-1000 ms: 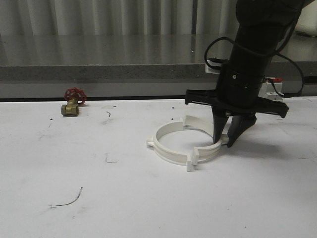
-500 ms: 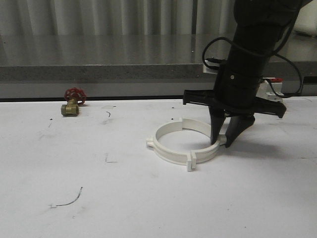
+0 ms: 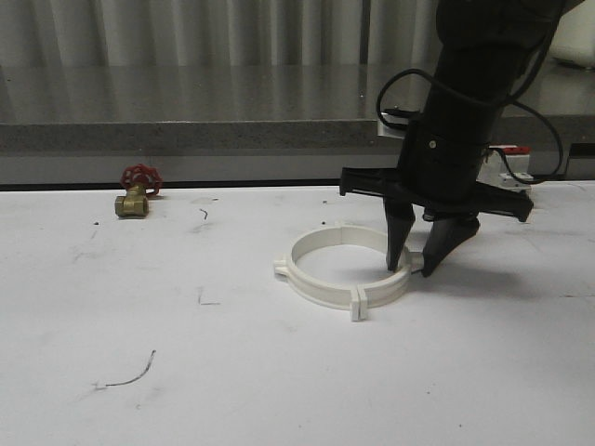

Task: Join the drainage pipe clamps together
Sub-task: 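Press the held half's tabs against the first half's tabs to close the ring, then open the right gripper and lift it away from the joined ring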

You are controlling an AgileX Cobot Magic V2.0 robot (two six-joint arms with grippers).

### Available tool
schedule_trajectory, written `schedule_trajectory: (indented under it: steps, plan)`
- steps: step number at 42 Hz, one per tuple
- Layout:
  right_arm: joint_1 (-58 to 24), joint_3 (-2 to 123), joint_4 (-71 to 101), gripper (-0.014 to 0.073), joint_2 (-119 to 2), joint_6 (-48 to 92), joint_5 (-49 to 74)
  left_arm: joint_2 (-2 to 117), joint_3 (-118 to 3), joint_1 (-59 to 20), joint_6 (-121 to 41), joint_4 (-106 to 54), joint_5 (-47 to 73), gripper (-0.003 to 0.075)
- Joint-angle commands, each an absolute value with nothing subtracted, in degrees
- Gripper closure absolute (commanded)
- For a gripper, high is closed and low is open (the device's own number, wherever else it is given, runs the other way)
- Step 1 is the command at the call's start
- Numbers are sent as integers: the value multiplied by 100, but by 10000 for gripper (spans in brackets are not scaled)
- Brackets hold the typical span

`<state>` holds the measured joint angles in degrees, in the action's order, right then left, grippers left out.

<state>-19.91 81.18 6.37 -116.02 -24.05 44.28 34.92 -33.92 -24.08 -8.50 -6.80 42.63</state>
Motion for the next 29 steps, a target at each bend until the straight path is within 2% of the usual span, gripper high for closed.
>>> schedule_trajectory:
  steps: [1,20,29]
  plan:
    - [-1990,8264,637,247,-11328,-2383,4411,3486,-3559,-2401,-839,-740,3881,741]
    - [-1990,8266,386,246,-10827,-2378,4530,3486,-3559,-2401,-839,-740,3881,741]
    - [-1738,8153,685,246,-10002,-787,4595,3486,-3559,-2401,-839,-740,3881,741]
